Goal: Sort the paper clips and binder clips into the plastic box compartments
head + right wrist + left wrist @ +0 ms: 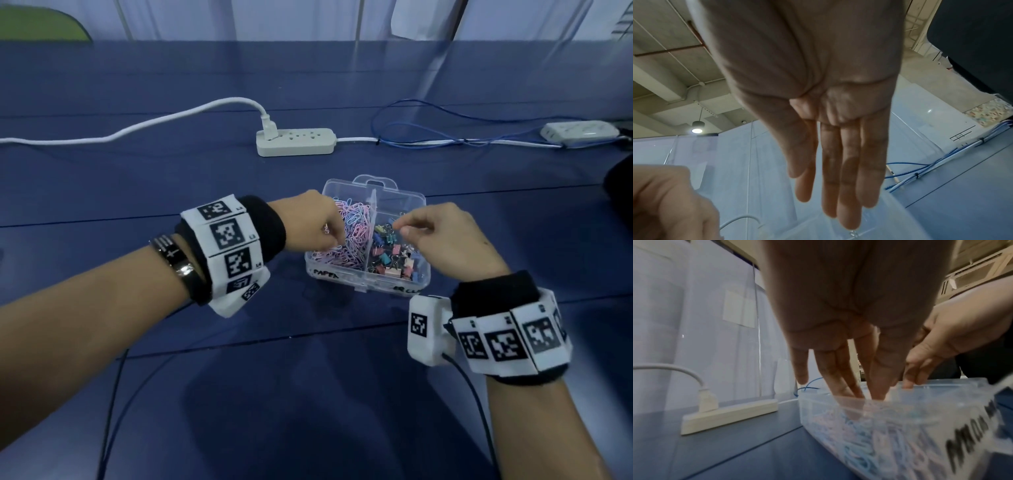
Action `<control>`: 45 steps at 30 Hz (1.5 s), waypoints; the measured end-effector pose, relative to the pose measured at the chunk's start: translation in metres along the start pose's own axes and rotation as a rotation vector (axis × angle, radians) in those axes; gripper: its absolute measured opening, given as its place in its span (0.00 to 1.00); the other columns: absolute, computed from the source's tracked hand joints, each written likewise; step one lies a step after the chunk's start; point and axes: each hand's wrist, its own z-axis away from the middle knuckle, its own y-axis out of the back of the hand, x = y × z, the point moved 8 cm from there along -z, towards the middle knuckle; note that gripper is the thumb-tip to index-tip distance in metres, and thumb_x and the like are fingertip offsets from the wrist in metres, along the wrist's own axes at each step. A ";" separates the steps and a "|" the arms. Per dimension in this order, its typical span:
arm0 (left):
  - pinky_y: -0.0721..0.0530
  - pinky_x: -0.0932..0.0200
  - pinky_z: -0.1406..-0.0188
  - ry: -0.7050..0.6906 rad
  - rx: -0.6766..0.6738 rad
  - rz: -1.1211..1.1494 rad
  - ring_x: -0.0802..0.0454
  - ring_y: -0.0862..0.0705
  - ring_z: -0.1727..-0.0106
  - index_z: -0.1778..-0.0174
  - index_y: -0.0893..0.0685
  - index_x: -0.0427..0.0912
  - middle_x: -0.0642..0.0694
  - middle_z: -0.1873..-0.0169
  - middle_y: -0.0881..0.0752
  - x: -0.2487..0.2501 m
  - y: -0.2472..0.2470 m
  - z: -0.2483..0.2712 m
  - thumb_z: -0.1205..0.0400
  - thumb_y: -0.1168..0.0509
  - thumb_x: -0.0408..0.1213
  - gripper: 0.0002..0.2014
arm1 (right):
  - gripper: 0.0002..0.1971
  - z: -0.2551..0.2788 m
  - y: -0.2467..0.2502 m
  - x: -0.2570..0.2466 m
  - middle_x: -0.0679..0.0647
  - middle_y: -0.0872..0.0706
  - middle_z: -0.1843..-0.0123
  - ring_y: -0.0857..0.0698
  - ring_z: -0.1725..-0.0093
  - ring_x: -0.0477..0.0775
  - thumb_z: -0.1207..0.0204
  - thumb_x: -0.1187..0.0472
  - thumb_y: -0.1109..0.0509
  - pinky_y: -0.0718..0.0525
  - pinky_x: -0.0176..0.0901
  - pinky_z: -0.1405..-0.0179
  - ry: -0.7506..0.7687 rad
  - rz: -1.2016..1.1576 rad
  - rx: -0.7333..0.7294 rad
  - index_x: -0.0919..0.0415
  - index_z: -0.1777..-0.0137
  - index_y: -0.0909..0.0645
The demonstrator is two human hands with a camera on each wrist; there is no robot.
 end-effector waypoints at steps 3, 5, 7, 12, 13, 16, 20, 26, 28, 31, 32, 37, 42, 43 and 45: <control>0.26 0.65 0.40 0.006 0.039 -0.034 0.56 0.21 0.53 0.42 0.14 0.41 0.47 0.45 0.12 0.002 0.003 0.002 0.20 0.41 0.28 0.15 | 0.11 0.003 -0.003 -0.002 0.59 0.13 0.50 0.18 0.55 0.49 0.21 0.69 0.39 0.24 0.30 0.64 0.007 0.030 -0.055 0.61 0.48 0.15; 0.36 0.48 0.22 -0.004 -0.027 -0.158 0.51 0.20 0.41 0.38 0.17 0.45 0.47 0.41 0.16 0.006 -0.007 0.000 0.19 0.41 0.30 0.16 | 0.13 0.004 -0.005 -0.003 0.60 0.13 0.46 0.16 0.50 0.53 0.22 0.70 0.41 0.22 0.38 0.51 0.011 0.051 -0.070 0.62 0.47 0.15; 0.53 0.35 0.20 0.022 -0.115 -0.290 0.49 0.30 0.27 0.32 0.22 0.54 0.48 0.33 0.23 0.009 -0.019 -0.003 0.17 0.41 0.36 0.18 | 0.14 0.005 -0.006 -0.006 0.61 0.12 0.45 0.15 0.45 0.56 0.22 0.71 0.42 0.21 0.42 0.44 0.010 0.061 -0.080 0.62 0.47 0.15; 0.60 0.26 0.24 0.138 -0.181 -0.520 0.41 0.42 0.20 0.23 0.37 0.57 0.46 0.23 0.35 0.006 -0.026 -0.009 0.16 0.45 0.48 0.24 | 0.16 0.009 -0.012 -0.011 0.60 0.13 0.43 0.18 0.46 0.53 0.22 0.71 0.44 0.25 0.39 0.48 0.017 0.106 -0.134 0.63 0.46 0.15; 0.59 0.26 0.23 0.161 -0.157 -0.491 0.41 0.43 0.21 0.23 0.36 0.56 0.45 0.24 0.35 0.004 -0.023 -0.010 0.17 0.43 0.48 0.24 | 0.16 0.009 -0.012 -0.011 0.60 0.13 0.43 0.17 0.46 0.54 0.22 0.71 0.44 0.25 0.39 0.48 0.018 0.111 -0.141 0.63 0.46 0.15; 0.54 0.30 0.22 0.190 -0.011 -0.310 0.41 0.39 0.23 0.26 0.31 0.55 0.44 0.28 0.32 0.003 -0.008 -0.010 0.19 0.38 0.45 0.24 | 0.15 0.009 -0.014 -0.012 0.60 0.13 0.44 0.18 0.48 0.52 0.22 0.71 0.43 0.26 0.38 0.48 0.028 0.121 -0.147 0.63 0.47 0.15; 0.49 0.34 0.22 0.147 -0.002 -0.348 0.42 0.37 0.26 0.35 0.21 0.56 0.45 0.32 0.29 0.008 -0.009 -0.011 0.22 0.34 0.43 0.18 | 0.13 0.008 -0.015 -0.013 0.59 0.12 0.44 0.20 0.50 0.49 0.21 0.68 0.42 0.27 0.37 0.48 0.040 0.122 -0.155 0.62 0.46 0.15; 0.44 0.35 0.25 0.202 -0.039 -0.388 0.43 0.34 0.30 0.54 0.13 0.51 0.46 0.41 0.25 0.000 -0.005 -0.011 0.28 0.29 0.49 0.10 | 0.12 0.004 -0.017 -0.008 0.55 0.14 0.47 0.20 0.50 0.48 0.21 0.67 0.41 0.28 0.37 0.48 0.044 0.108 -0.157 0.62 0.45 0.16; 0.42 0.36 0.26 0.192 -0.010 -0.344 0.43 0.33 0.32 0.54 0.13 0.51 0.47 0.47 0.27 -0.002 0.001 -0.013 0.31 0.27 0.52 0.13 | 0.12 0.003 -0.018 -0.005 0.53 0.16 0.50 0.20 0.50 0.48 0.20 0.66 0.40 0.28 0.37 0.49 0.042 0.111 -0.166 0.61 0.45 0.16; 0.40 0.38 0.29 0.129 -0.033 -0.381 0.43 0.33 0.32 0.48 0.17 0.53 0.47 0.44 0.26 0.001 -0.004 -0.022 0.32 0.29 0.58 0.20 | 0.12 0.002 -0.018 -0.003 0.52 0.16 0.52 0.19 0.51 0.48 0.21 0.66 0.39 0.27 0.37 0.51 0.050 0.103 -0.173 0.61 0.46 0.15; 0.40 0.38 0.29 0.115 -0.053 -0.416 0.43 0.33 0.32 0.47 0.18 0.53 0.47 0.42 0.26 0.002 -0.007 -0.024 0.31 0.30 0.58 0.20 | 0.12 0.001 -0.019 -0.002 0.52 0.15 0.51 0.18 0.51 0.48 0.21 0.66 0.39 0.26 0.37 0.52 0.049 0.093 -0.172 0.61 0.46 0.15; 0.39 0.39 0.30 0.117 -0.067 -0.405 0.42 0.33 0.31 0.42 0.21 0.53 0.44 0.37 0.26 -0.006 -0.005 -0.033 0.28 0.31 0.54 0.19 | 0.10 0.000 -0.020 0.002 0.52 0.12 0.52 0.13 0.51 0.54 0.21 0.65 0.39 0.17 0.42 0.51 0.012 0.005 -0.211 0.58 0.48 0.15; 0.34 0.44 0.28 0.095 -0.065 -0.274 0.42 0.25 0.33 0.33 0.25 0.41 0.41 0.34 0.23 -0.001 -0.009 -0.038 0.18 0.42 0.34 0.17 | 0.11 0.002 -0.019 0.007 0.54 0.12 0.51 0.13 0.51 0.54 0.20 0.66 0.40 0.16 0.42 0.50 -0.015 -0.050 -0.186 0.58 0.49 0.15; 0.37 0.46 0.26 0.070 -0.100 -0.292 0.43 0.23 0.35 0.34 0.25 0.39 0.42 0.35 0.22 0.005 -0.015 -0.035 0.19 0.44 0.30 0.17 | 0.12 0.002 -0.019 0.007 0.53 0.13 0.52 0.14 0.56 0.49 0.20 0.67 0.40 0.19 0.34 0.55 -0.020 -0.058 -0.174 0.59 0.48 0.15; 0.36 0.50 0.27 0.055 -0.174 -0.281 0.43 0.23 0.36 0.33 0.25 0.37 0.43 0.33 0.24 0.015 -0.027 -0.025 0.20 0.47 0.26 0.19 | 0.12 0.003 -0.021 0.007 0.54 0.14 0.53 0.19 0.65 0.42 0.21 0.68 0.41 0.26 0.22 0.69 -0.026 -0.021 -0.161 0.60 0.48 0.15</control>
